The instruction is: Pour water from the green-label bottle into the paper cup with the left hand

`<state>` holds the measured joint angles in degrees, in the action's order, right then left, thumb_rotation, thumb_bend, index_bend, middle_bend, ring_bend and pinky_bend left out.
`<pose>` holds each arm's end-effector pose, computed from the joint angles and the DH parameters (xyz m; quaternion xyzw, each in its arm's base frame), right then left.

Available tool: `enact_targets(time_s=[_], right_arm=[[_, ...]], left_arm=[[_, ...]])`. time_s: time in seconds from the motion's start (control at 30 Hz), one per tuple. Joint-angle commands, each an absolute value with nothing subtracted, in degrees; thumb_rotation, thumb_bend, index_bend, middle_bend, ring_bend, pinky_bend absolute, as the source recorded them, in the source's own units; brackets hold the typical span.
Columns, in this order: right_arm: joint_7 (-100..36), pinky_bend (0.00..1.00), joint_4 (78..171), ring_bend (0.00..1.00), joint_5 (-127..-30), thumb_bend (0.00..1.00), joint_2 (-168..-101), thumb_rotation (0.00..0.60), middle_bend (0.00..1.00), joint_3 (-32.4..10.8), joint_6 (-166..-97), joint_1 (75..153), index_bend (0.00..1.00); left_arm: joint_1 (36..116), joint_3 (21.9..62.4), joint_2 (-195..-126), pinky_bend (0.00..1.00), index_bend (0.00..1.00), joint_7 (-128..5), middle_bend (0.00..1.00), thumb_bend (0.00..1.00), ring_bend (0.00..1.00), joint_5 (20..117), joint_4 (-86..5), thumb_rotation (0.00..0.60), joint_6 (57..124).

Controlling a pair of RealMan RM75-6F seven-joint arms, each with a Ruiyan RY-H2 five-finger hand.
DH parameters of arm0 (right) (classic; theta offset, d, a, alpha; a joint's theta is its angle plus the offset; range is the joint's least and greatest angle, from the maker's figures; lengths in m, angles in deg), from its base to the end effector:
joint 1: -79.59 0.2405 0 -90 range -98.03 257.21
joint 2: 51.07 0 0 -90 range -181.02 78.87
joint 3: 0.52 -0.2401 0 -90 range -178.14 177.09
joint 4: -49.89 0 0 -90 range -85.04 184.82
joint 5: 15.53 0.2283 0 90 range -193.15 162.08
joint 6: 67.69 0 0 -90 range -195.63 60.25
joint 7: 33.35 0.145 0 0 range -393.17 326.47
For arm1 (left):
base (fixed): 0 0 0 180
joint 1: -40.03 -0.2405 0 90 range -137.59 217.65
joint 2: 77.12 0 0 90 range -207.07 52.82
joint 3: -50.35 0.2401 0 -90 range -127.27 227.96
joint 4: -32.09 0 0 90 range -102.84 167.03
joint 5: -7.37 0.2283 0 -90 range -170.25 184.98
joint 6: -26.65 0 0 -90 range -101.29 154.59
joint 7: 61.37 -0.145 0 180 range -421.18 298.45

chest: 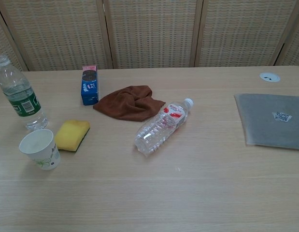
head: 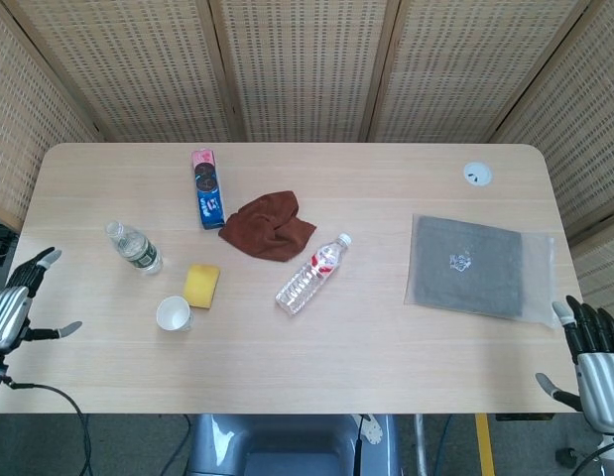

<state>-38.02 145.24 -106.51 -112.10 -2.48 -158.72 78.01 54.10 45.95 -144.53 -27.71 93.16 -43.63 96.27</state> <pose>-0.2998 -0.1443 0.1535 0.5972 -0.3516 0.3731 0.6169 -0.3430 0.2465 0.1260 -0.5572 -0.5241 -0.4430 0.4676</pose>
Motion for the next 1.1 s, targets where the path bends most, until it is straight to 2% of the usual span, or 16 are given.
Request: enact_targets(time_s=[0.03, 0.17, 0.37, 1.1], right_arm=[[-37.9, 0.00, 145.0, 0.00, -105.5, 0.00, -112.3, 0.600, 0.00, -2.8, -157.8, 78.5, 0.00], [-38.0, 0.00, 144.9, 0.00, -104.1, 0.00, -112.5, 0.600, 0.00, -3.4, -157.0, 78.9, 0.00], [-38.5, 0.00, 144.7, 0.00, -102.7, 0.00, -112.7, 0.600, 0.00, -3.7, -156.6, 78.9, 0.00], [-42.0, 0.00, 144.0, 0.00, -99.1, 0.00, -114.4, 0.600, 0.00, -4.5, -153.5, 80.4, 0.00]], left_arm=[[60.7, 44.2, -147.7, 0.00, 0.00, -14.9, 0.00, 0.00, 0.00, 92.0, -36.2, 0.600, 87.1], [64.5, 43.4, -150.0, 0.00, 0.00, -8.5, 0.00, 0.00, 0.00, 90.2, -32.4, 0.600, 80.7], [67.6, 42.3, -154.7, 0.00, 0.00, -3.4, 0.00, 0.00, 0.00, 88.0, -26.5, 0.600, 76.1], [74.4, 40.8, -169.3, 0.00, 0.00, 12.4, 0.00, 0.00, 0.00, 86.6, -8.0, 0.600, 69.1]])
